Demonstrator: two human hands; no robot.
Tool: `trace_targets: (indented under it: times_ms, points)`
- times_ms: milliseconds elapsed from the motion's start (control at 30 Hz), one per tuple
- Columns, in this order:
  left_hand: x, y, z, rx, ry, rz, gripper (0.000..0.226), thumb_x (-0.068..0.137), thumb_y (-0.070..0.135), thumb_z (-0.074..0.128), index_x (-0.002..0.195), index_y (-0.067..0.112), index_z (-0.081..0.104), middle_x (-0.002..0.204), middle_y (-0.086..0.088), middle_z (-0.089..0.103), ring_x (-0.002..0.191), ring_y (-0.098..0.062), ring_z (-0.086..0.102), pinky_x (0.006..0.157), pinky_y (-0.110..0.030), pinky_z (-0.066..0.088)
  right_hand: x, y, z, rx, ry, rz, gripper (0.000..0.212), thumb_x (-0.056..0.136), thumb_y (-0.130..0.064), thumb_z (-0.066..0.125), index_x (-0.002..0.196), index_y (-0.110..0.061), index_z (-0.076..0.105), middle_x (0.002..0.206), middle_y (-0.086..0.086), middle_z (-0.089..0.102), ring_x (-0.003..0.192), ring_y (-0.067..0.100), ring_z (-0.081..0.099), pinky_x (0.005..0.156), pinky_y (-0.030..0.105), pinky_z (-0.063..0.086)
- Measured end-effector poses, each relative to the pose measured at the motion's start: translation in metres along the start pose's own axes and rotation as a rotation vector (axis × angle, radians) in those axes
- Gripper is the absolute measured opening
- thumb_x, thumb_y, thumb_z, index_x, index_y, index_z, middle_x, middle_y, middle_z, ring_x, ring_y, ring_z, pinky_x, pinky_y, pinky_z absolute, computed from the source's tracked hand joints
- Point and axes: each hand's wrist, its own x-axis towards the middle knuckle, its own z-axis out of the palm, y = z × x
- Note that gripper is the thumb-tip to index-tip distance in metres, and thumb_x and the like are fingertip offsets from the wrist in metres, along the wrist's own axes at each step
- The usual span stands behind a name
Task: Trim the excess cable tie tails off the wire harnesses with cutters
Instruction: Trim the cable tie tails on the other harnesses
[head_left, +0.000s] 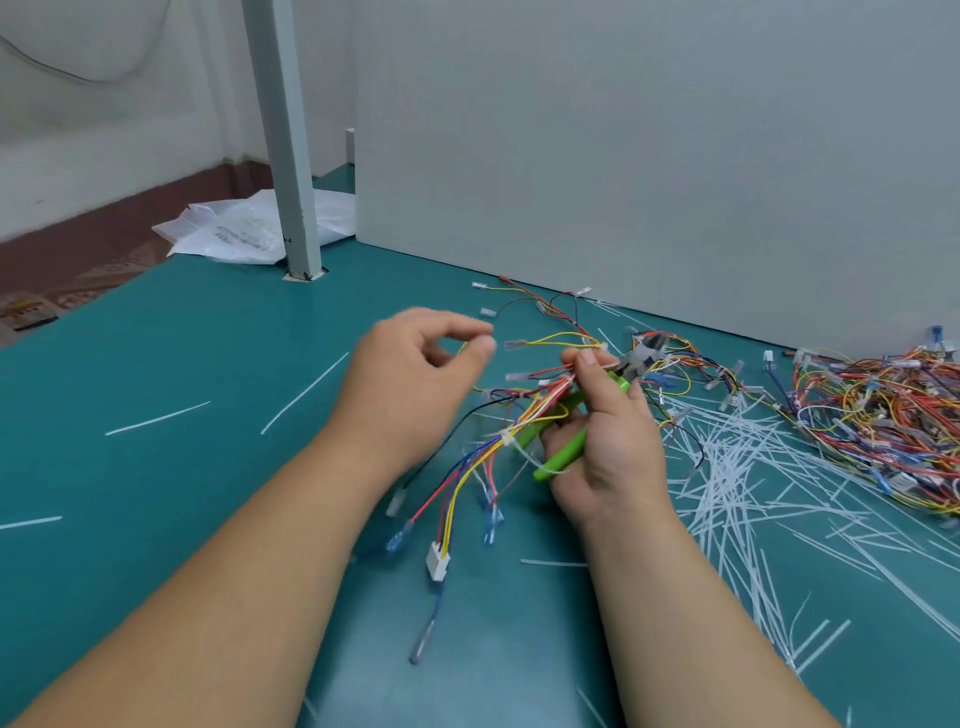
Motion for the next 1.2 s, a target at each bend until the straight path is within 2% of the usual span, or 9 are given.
trace_targets:
  times_ms: [100, 233, 433, 500, 633, 767, 900, 1033, 1200]
  points:
    - [0.010, -0.011, -0.018, 0.008, -0.125, -0.226, 0.030, 0.087, 0.060, 0.065, 0.087, 0.032, 0.077, 0.084, 0.013, 0.074, 0.072, -0.003, 0.063, 0.071, -0.021, 0.051, 0.008, -0.006, -0.005, 0.169, 0.021, 0.044, 0.011, 0.101, -0.015, 0.060, 0.112, -0.018, 0.059, 0.091, -0.001, 0.066, 0.076, 0.020, 0.066, 0.068, 0.035, 0.060]
    - [0.006, -0.012, -0.023, -0.033, -0.483, -0.348, 0.065, 0.065, 0.093, 0.053, 0.100, 0.042, 0.074, 0.098, 0.019, 0.075, 0.088, -0.004, 0.073, 0.077, -0.032, 0.050, 0.014, -0.013, -0.009, 0.289, 0.077, 0.070, 0.007, 0.100, -0.023, 0.061, 0.096, -0.019, 0.065, 0.085, -0.003, 0.061, 0.078, 0.016, 0.060, 0.076, 0.032, 0.054]
    - [-0.002, -0.008, -0.022, -0.147, -0.937, -0.377, 0.066, 0.068, 0.059, 0.081, 0.123, 0.031, 0.060, 0.095, -0.006, 0.079, 0.075, -0.016, 0.067, 0.065, -0.027, 0.048, 0.014, -0.016, -0.011, 0.355, 0.093, 0.062, 0.019, 0.101, -0.026, 0.060, 0.087, -0.017, 0.069, 0.070, -0.005, 0.059, 0.060, 0.012, 0.059, 0.074, 0.030, 0.050]
    - [-0.002, -0.008, -0.025, -0.108, -0.960, -0.375, 0.053, 0.070, 0.050, 0.082, 0.115, 0.027, 0.066, 0.090, -0.005, 0.078, 0.067, -0.015, 0.063, 0.061, -0.026, 0.045, 0.015, -0.016, -0.012, 0.348, 0.088, 0.060, 0.021, 0.103, -0.026, 0.058, 0.088, -0.017, 0.069, 0.065, -0.005, 0.061, 0.055, 0.011, 0.063, 0.067, 0.026, 0.054]
    - [0.005, -0.008, -0.030, -0.242, -0.673, -0.352, 0.006, 0.087, 0.026, 0.075, 0.081, 0.023, 0.076, 0.074, 0.000, 0.071, 0.060, -0.013, 0.063, 0.059, -0.027, 0.042, 0.016, -0.015, -0.014, 0.336, 0.078, 0.057, 0.021, 0.104, -0.027, 0.058, 0.089, -0.018, 0.070, 0.067, -0.006, 0.064, 0.061, 0.011, 0.064, 0.069, 0.028, 0.056]
    - [0.012, -0.008, -0.034, -0.563, -0.453, -0.395, 0.014, 0.082, 0.029, 0.078, 0.092, 0.021, 0.073, 0.084, -0.004, 0.074, 0.063, -0.013, 0.065, 0.057, -0.022, 0.045, 0.017, -0.014, -0.014, 0.378, 0.064, 0.057, 0.020, 0.103, -0.026, 0.059, 0.088, -0.019, 0.071, 0.069, -0.004, 0.069, 0.066, 0.016, 0.068, 0.068, 0.032, 0.059]
    - [0.015, -0.008, -0.034, -0.585, -0.259, -0.444, 0.014, 0.092, 0.026, 0.072, 0.102, 0.019, 0.067, 0.091, -0.004, 0.078, 0.064, -0.010, 0.067, 0.054, -0.020, 0.046, 0.017, -0.012, -0.014, 0.403, 0.071, 0.044, 0.010, 0.082, -0.020, 0.069, 0.092, -0.019, 0.068, 0.083, -0.006, 0.066, 0.074, 0.014, 0.059, 0.073, 0.029, 0.049]
    - [0.020, -0.010, -0.035, -0.673, -0.025, -0.470, 0.004, 0.093, 0.019, 0.071, 0.093, 0.022, 0.068, 0.085, 0.003, 0.077, 0.061, -0.008, 0.066, 0.050, -0.019, 0.041, 0.020, -0.011, -0.017, 0.380, 0.084, 0.067, 0.007, 0.096, -0.022, 0.064, 0.090, -0.021, 0.068, 0.082, -0.008, 0.067, 0.072, 0.011, 0.064, 0.071, 0.028, 0.053]
    - [0.025, -0.015, -0.036, -0.418, 0.346, -0.441, 0.018, 0.090, 0.035, 0.073, 0.074, 0.027, 0.068, 0.069, 0.018, 0.064, 0.063, -0.005, 0.055, 0.056, -0.021, 0.041, 0.017, -0.011, -0.014, 0.363, 0.053, 0.060, 0.013, 0.090, -0.021, 0.067, 0.103, -0.021, 0.063, 0.088, -0.007, 0.063, 0.079, 0.014, 0.060, 0.088, 0.032, 0.052]
